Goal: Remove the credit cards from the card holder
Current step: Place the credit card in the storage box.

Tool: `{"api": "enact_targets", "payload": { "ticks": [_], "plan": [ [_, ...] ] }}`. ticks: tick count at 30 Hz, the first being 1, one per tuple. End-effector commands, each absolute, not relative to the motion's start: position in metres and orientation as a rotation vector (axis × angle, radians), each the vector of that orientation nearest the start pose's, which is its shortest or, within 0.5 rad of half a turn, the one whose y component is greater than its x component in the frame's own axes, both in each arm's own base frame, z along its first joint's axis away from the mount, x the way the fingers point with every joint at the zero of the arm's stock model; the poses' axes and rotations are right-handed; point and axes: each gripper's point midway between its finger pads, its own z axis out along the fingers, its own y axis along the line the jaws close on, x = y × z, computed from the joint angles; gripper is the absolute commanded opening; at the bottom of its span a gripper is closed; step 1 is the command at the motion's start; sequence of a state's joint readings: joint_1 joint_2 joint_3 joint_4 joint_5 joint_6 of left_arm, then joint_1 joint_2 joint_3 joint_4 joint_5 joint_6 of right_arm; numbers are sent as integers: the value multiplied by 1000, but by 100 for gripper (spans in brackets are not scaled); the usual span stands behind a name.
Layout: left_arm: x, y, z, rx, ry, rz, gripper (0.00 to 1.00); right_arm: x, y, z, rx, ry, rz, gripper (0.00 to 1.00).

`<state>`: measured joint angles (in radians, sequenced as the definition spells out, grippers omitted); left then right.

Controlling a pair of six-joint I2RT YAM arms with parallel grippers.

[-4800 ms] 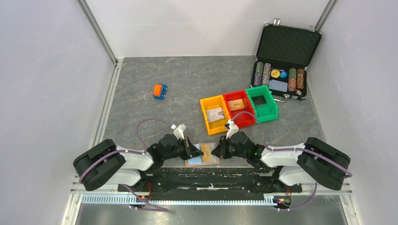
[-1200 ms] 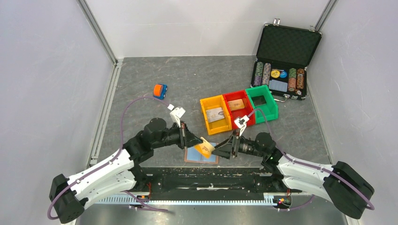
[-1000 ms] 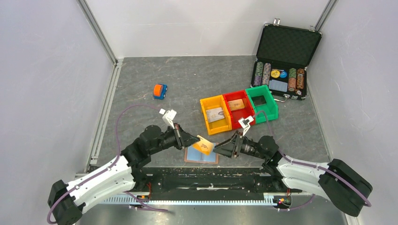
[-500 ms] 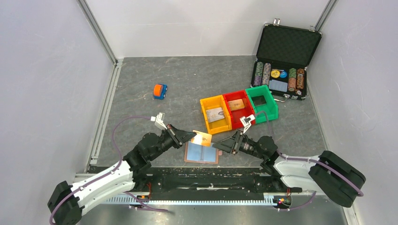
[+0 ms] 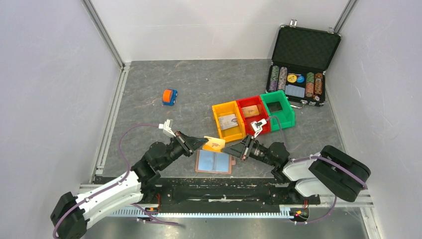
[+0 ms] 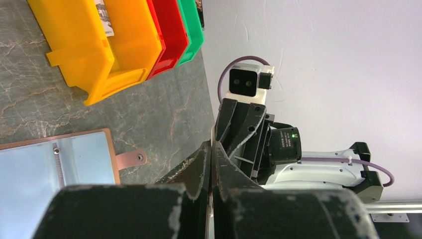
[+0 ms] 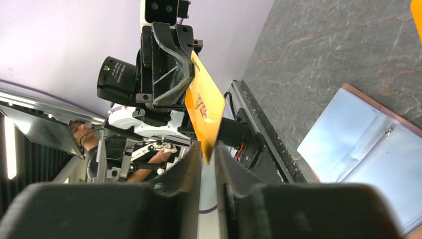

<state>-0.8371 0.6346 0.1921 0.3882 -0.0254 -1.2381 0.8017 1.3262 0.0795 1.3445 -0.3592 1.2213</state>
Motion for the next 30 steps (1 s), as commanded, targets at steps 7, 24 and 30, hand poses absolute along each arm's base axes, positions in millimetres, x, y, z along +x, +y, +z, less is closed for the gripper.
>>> {"api": "enact_targets", "payload": {
  "ticks": [7, 24, 30],
  "plan": [
    [181, -240, 197, -383, 1805, -1451, 39, 156, 284, 198, 43, 1612, 1885, 0],
    [183, -205, 209, 118, 2043, -827, 100, 252, 218, 131, -176, 2017, 1337, 0],
    [186, -178, 225, 256, 2037, -606, 100, 292, 170, 123, -244, 2165, 1107, 0]
  ]
}}
